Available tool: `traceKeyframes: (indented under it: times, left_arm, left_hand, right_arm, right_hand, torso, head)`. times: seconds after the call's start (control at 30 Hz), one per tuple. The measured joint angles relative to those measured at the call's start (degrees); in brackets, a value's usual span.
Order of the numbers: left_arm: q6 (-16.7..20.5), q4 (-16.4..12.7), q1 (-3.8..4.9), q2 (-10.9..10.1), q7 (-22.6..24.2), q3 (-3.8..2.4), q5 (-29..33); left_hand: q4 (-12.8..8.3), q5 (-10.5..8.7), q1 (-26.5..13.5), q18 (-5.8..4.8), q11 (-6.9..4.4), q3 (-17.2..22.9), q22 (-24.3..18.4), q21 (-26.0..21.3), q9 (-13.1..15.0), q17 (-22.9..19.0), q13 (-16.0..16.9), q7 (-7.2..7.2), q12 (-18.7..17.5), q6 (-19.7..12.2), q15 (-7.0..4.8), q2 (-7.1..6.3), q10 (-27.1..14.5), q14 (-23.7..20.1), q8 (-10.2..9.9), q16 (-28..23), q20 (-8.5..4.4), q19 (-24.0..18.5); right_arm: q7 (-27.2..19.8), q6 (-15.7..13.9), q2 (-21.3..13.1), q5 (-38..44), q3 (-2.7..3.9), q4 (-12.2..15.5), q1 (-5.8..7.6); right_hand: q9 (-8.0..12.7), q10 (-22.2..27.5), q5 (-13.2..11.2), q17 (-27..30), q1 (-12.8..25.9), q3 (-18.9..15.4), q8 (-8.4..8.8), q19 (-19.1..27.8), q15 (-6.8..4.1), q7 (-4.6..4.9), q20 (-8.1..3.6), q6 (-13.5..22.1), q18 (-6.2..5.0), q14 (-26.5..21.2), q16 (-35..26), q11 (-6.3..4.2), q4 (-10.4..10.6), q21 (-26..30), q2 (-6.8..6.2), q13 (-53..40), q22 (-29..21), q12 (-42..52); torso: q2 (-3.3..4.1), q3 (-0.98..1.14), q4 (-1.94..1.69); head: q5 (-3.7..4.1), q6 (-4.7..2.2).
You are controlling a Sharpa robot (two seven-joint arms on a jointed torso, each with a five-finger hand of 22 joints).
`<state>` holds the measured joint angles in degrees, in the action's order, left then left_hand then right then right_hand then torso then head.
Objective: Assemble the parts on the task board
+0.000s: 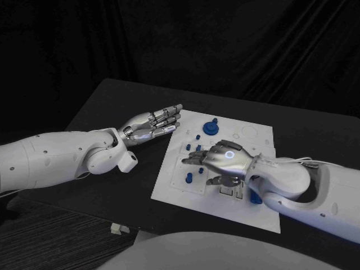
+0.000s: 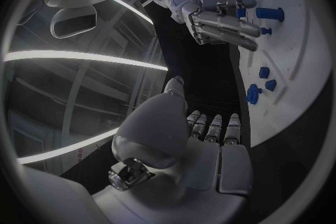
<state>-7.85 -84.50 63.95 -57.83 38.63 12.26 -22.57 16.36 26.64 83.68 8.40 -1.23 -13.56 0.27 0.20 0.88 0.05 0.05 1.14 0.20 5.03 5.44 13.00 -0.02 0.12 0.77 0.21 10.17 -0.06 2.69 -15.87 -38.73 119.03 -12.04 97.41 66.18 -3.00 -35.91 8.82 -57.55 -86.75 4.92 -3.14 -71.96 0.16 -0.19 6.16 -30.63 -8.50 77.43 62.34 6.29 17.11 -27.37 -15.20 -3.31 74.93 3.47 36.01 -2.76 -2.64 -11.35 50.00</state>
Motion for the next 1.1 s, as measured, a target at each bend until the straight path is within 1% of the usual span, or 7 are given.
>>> traceKeyframes:
  times: [0.17,0.27,0.33,0.43,0.57,0.83,1.1]
  left_arm:
    - [0.01,0.11,-0.01,0.11,0.03,0.00,0.00]
    - [0.02,0.23,-0.02,0.22,0.04,0.00,0.01]
    - [0.03,0.30,-0.02,0.33,0.07,0.00,0.01]
    - [0.04,0.37,-0.02,0.51,0.09,0.00,0.01]
    - [0.06,0.39,-0.03,0.72,0.10,0.00,0.01]
    - [0.07,0.37,-0.11,0.79,0.11,0.00,0.01]
    - [0.07,0.42,-0.23,0.79,0.12,0.00,0.02]
  left_hand:
    - [0.00,0.00,0.00,0.00,0.00,0.00,0.00,0.00,0.00,0.00,0.00,0.00,0.00,0.00,0.00,0.00,0.00,0.00,0.00,0.00,0.00,0.00]
    - [0.00,0.00,0.00,0.00,0.00,0.00,0.00,0.00,0.00,0.00,0.00,0.00,0.00,0.00,0.00,0.00,0.00,0.00,0.00,0.00,0.00,0.00]
    - [0.00,0.00,0.00,0.00,0.00,0.00,0.00,0.00,0.00,0.00,0.01,0.00,0.00,0.00,0.00,0.00,0.00,0.00,0.00,0.00,0.00,0.00]
    - [0.00,0.00,0.23,0.00,0.00,0.00,0.00,0.00,0.06,0.01,0.01,0.20,0.00,0.20,0.00,-0.23,0.00,0.00,0.00,0.00,0.21,0.21]
    - [0.00,0.00,0.23,0.01,0.00,0.00,-0.01,0.00,0.11,0.01,0.02,0.21,0.00,0.63,0.00,-0.23,0.00,0.00,0.00,0.00,0.20,0.21]
    - [0.00,0.00,0.23,0.01,0.00,-0.01,0.05,0.00,0.18,0.02,0.03,0.20,0.00,1.03,-0.01,-0.23,0.00,0.00,0.00,0.00,0.20,0.21]
    - [-0.08,0.21,0.69,0.00,0.57,0.40,0.04,0.00,0.18,0.04,0.04,0.51,0.00,1.34,-0.01,-0.23,-0.04,0.00,0.21,0.00,0.41,0.00]
  right_arm:
    - [-0.10,-5.27,-5.42,-6.29,0.10,2.40,4.70]
    - [-0.27,-8.81,-8.71,-12.07,0.20,3.32,7.54]
    - [-0.45,-10.89,-10.15,-15.66,0.22,3.70,8.56]
    - [-0.65,-13.49,-12.12,-21.26,0.18,4.20,9.64]
    - [0.30,-13.50,-13.82,-26.86,0.16,4.16,10.35]
    - [8.77,-3.36,-15.22,-31.58,0.11,2.77,10.47]
    - [19.68,11.61,-15.44,-33.45,0.09,1.67,10.46]
  right_hand:
    - [-0.08,0.11,-0.49,0.81,0.93,-1.44,0.00,0.93,0.47,1.04,0.30,-0.31,0.01,-0.99,-0.85,0.37,0.11,3.23,-1.12,-0.28,0.00,0.61]
    - [-0.54,-4.17,-0.49,-0.03,2.45,-0.44,-0.68,0.92,0.47,2.54,0.30,-3.70,0.00,-1.00,0.06,0.51,-0.01,3.30,0.65,-1.09,-0.01,3.49]
    - [-1.22,-10.73,0.32,-0.22,2.23,1.92,-2.14,0.72,0.63,4.17,0.44,-9.59,0.01,-1.66,0.26,0.34,-0.50,2.31,4.18,-3.27,-0.01,9.42]
    - [-2.93,-22.72,2.72,-2.54,1.36,1.75,-5.15,-6.00,-1.21,6.09,-0.79,-17.37,1.93,-1.51,3.56,-3.46,-3.18,-18.10,5.86,-25.03,-0.01,33.20]
    - [-4.12,-30.92,2.84,-11.11,2.42,1.55,-6.61,-9.56,-1.93,6.60,-1.50,-21.15,3.17,2.25,10.98,-4.54,-3.32,-32.99,7.03,-48.16,-0.01,61.16]
    - [-7.04,-47.18,2.22,-17.40,15.62,1.32,-9.23,-11.94,-2.46,4.89,-2.11,-30.04,5.87,6.47,22.75,-5.74,-1.39,-49.85,8.91,-71.45,-0.01,79.39]
    - [-9.59,-47.98,2.22,-17.40,30.30,2.78,-10.53,-12.10,-4.64,2.30,-4.13,-39.43,7.33,6.48,26.39,-7.59,-0.44,-59.22,7.95,-71.64,-0.02,84.65]
  torso:
    - [0.00,0.01,0.01]
    - [0.00,0.01,0.01]
    - [0.00,0.01,0.01]
    - [0.00,0.01,0.01]
    - [0.00,0.01,0.01]
    - [0.10,0.03,0.13]
    - [0.14,0.03,0.13]
  head:
    - [1.46,0.00]
    - [2.27,0.00]
    - [2.93,0.00]
    - [3.74,0.00]
    - [4.63,0.00]
    - [7.23,0.00]
    - [8.78,0.00]
